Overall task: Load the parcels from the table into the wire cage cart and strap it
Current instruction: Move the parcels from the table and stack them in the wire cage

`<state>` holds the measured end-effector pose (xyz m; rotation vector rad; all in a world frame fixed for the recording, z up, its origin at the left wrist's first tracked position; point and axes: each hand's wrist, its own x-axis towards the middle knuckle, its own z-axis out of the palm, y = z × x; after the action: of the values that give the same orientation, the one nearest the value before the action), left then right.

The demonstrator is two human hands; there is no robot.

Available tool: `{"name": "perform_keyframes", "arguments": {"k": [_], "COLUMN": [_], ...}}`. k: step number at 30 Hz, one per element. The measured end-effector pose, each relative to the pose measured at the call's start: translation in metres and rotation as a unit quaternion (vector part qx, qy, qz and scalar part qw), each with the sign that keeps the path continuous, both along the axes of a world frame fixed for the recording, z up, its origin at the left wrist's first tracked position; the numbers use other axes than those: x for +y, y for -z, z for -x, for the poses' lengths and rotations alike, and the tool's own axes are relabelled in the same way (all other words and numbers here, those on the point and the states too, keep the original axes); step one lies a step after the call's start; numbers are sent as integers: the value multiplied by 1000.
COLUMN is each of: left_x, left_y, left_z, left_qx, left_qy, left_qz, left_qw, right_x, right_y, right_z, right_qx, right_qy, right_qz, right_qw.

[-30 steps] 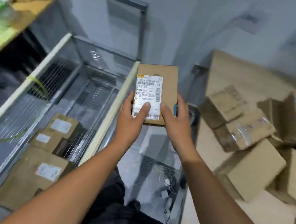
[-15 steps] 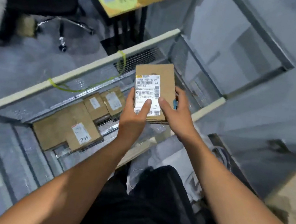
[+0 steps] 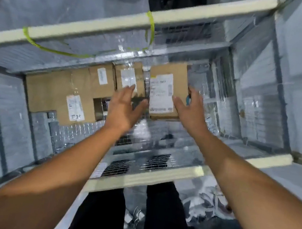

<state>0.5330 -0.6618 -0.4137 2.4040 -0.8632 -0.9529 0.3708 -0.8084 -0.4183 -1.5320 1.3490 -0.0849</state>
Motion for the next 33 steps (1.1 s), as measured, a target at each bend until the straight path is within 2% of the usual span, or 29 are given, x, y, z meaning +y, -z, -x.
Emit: {"name": "perform_keyframes", "arguments": {"k": [3,8,11,14,17,19,20,23,26,30,33], "left_x": [-19,-57,-73,-79,-82,-84,-84,-87,-93,-91,-83], "left_y": [85,235,314,366,391,397,397,388,357,295,241], "left_z": [-16,-42,-53,-59,-57,-54,-52,-49,-52,-58,-53], "left_qx": [-58,-142,-163,-159,-196,-222,-222,-170,-114,-130,-88], "left_qy": [52,105,135,128,111,102,98,83,78,136,146], "left_qz": [-52,-68,-102,-109,-132,-135,-131,-129,-116,-101,-62], "left_qw": [996,982,972,973,965,960,961,973,984,977,983], "right_x": [-24,-57,-76,-80,-80,-82,-83,-88,-96,-102,-91], "right_y": [91,241,323,379,407,416,417,406,364,293,229], "right_z": [-16,-44,-62,-82,-103,-107,-105,-98,-99,-78,-46], "right_qx": [7,17,34,64,-4,-24,-7,112,153,173,178], "right_qy": [1,-41,-24,-67,-47,-48,-61,-130,-155,-215,-216], "right_qz": [-9,14,32,-4,-2,13,16,36,38,55,43], "right_qw": [1000,999,999,996,999,998,998,984,975,960,959]}}
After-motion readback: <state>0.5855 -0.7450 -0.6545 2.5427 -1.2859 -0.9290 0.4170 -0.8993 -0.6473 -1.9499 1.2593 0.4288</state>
